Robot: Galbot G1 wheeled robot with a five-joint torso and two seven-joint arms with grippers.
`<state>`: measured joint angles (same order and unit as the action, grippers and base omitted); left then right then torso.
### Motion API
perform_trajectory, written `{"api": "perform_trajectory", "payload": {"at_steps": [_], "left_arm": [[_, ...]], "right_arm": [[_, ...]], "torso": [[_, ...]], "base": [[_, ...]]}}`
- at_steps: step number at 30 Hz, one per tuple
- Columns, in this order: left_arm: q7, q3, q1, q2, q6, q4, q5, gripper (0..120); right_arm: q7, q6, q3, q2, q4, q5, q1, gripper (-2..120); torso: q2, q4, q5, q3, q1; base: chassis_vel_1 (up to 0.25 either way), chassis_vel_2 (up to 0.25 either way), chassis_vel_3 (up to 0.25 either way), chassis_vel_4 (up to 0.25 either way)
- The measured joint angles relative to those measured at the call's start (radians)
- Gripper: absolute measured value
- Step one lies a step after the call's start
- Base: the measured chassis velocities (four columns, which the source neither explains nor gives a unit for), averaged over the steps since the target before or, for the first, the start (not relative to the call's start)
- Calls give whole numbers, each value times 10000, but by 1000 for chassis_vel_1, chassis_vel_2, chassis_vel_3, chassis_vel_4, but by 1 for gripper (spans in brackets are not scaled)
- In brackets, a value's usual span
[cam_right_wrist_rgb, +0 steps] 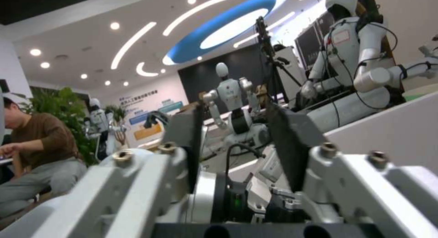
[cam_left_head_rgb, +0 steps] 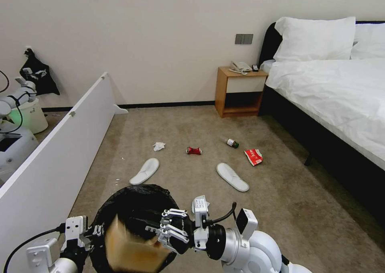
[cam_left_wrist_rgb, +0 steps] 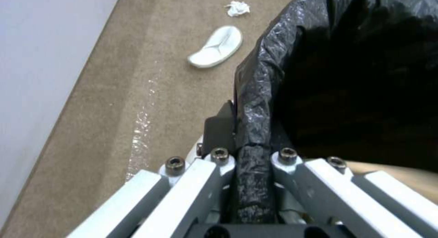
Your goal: Pick up the trash bin, then pick up the garbage from the floor and place it into the trash bin.
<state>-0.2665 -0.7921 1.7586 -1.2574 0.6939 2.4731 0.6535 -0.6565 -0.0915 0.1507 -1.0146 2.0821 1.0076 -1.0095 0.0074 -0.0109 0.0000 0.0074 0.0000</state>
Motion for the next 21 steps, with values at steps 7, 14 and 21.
{"api": "perform_trajectory", "payload": {"at_steps": [7,14,21], "left_arm": [[-39,-25,4,10,18,56,30,3],[-100,-52,-2,-17,26,52,38,3],[-173,-332,-261,-147,-16,-110,81,3]], "right_arm": [[23,14,-25,224,138,-203,38,68],[62,167,-360,390,397,-557,-29,90],[295,371,-2963,51,496,-1155,-877,100]], "torso": [[0,0,0,0,0],[0,1,1,0,0],[0,-1,1,0,0]], "base": [[0,0,0,0],[0,0,0,0],[0,0,0,0]]}}
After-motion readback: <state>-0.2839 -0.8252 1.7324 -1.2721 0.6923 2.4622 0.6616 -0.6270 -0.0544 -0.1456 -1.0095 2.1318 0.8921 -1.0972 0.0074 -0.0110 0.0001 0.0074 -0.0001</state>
